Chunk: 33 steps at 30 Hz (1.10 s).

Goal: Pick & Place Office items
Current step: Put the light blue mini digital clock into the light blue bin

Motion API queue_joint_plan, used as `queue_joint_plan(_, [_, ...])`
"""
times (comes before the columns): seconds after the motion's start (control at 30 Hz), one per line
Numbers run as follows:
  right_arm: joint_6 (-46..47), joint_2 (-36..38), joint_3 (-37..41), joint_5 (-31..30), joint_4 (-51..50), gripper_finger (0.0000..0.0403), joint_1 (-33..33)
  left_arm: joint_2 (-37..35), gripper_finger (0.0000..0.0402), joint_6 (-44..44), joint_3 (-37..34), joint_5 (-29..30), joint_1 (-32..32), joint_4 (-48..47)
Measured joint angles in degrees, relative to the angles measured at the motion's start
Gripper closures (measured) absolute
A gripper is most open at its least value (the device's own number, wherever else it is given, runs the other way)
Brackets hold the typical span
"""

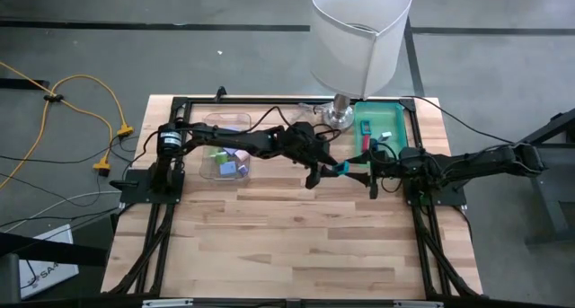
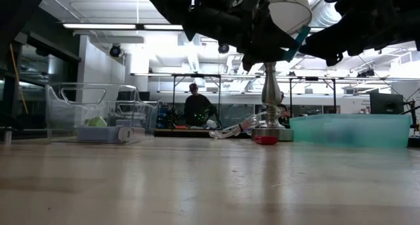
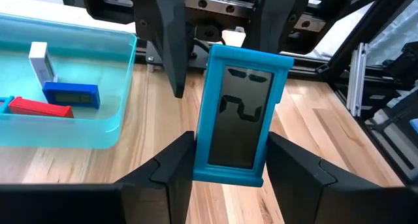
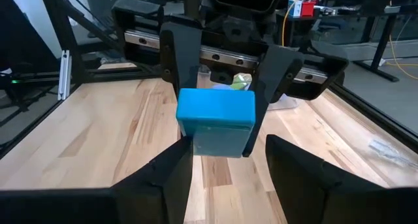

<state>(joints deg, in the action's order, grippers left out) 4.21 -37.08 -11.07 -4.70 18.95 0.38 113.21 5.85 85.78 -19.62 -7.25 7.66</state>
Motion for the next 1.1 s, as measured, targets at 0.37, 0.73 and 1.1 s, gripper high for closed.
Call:
queue_joint_plan(0.37, [0.4, 0.0, 0.0, 0.4, 0.0, 0.0221, 0.0, 0.0, 0.0238, 0.0, 0.0, 0.3, 0.0, 1.2])
queue_joint_plan(0.73, [0.5, 0.0, 0.0, 0.5, 0.1, 0.0221, 0.0, 0.0, 0.0238, 0.2, 0.0, 0.6, -0.1, 1.6])
queue_joint_plan(1.1, [0.1, 0.0, 0.0, 0.4, 3.6, 0.0221, 0.0, 0.0, 0.0238, 0.2, 0.0, 0.4, -0.1, 1.4])
